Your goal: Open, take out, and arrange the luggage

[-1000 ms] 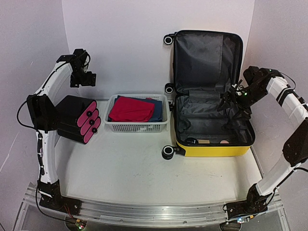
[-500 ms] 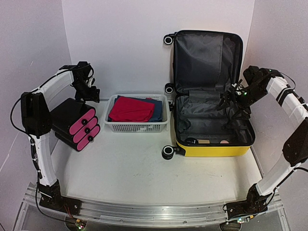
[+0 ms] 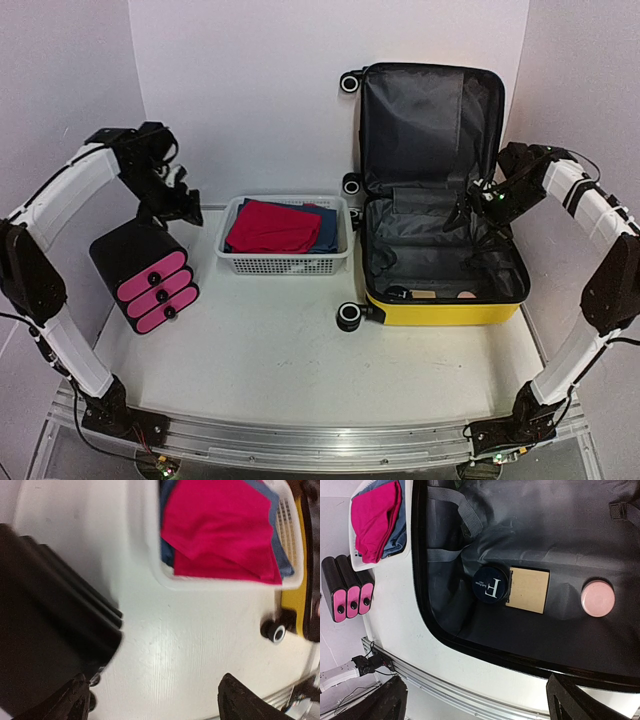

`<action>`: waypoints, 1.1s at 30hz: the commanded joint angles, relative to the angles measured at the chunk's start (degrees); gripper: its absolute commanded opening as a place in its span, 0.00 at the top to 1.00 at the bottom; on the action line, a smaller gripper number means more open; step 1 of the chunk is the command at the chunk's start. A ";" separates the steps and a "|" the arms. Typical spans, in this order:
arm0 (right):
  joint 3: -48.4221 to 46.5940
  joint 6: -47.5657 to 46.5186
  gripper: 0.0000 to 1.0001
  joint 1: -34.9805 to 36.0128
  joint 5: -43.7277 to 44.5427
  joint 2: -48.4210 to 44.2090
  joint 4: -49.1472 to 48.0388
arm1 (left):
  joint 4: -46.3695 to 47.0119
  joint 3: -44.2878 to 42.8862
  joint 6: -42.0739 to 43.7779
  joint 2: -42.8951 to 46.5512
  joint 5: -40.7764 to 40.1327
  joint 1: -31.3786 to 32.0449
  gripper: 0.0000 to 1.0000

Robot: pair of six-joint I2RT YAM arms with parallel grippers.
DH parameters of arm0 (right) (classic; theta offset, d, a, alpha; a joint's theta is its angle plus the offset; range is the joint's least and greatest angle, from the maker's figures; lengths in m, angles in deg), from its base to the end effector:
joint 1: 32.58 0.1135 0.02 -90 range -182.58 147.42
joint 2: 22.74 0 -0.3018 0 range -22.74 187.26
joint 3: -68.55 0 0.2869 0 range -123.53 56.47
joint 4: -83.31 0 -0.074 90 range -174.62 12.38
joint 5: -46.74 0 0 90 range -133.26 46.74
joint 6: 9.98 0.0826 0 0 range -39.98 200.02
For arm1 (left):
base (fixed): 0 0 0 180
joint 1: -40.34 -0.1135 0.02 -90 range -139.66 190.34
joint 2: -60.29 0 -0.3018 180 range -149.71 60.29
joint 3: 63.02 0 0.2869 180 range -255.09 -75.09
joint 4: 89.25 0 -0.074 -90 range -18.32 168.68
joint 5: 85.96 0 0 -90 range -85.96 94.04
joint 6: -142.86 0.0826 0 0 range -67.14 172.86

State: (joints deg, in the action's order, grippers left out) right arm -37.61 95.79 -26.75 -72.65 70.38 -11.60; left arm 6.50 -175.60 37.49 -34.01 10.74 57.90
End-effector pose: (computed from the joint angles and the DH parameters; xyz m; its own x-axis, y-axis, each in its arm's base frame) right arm 0.3549 0.0770 0.3407 -0.9757 0.1384 -0.1697 0.0272 0.8456 0.5331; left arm 0.3580 -0.1234 0.3619 -0.9311 0.0185 -0.3644 0.1018 0.9722 -0.2107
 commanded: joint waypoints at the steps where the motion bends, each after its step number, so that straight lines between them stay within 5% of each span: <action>1: -1.55 0.77 0.02 0.11 -1.81 0.04 -1.91 | -2.45 -3.56 -14.63 4.23 -10.43 -9.33 0.10; 15: -0.12 2.42 0.02 0.22 -0.20 -2.06 -3.47 | -2.76 11.49 -43.09 11.32 -20.16 -24.02 0.01; 21: -0.51 2.60 0.02 0.24 -0.28 -1.53 -3.79 | -1.22 14.99 -43.92 11.37 -20.70 -25.03 0.01; 33: -0.93 2.86 0.02 0.33 -0.66 -0.40 -4.36 | 4.97 25.84 -30.62 12.64 -10.81 -25.39 0.03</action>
State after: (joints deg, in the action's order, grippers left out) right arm -37.61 98.13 -26.75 -73.02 70.53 -13.83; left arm 12.11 -153.24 0.63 -22.08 -3.93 32.77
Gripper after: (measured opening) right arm 0.983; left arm 0.986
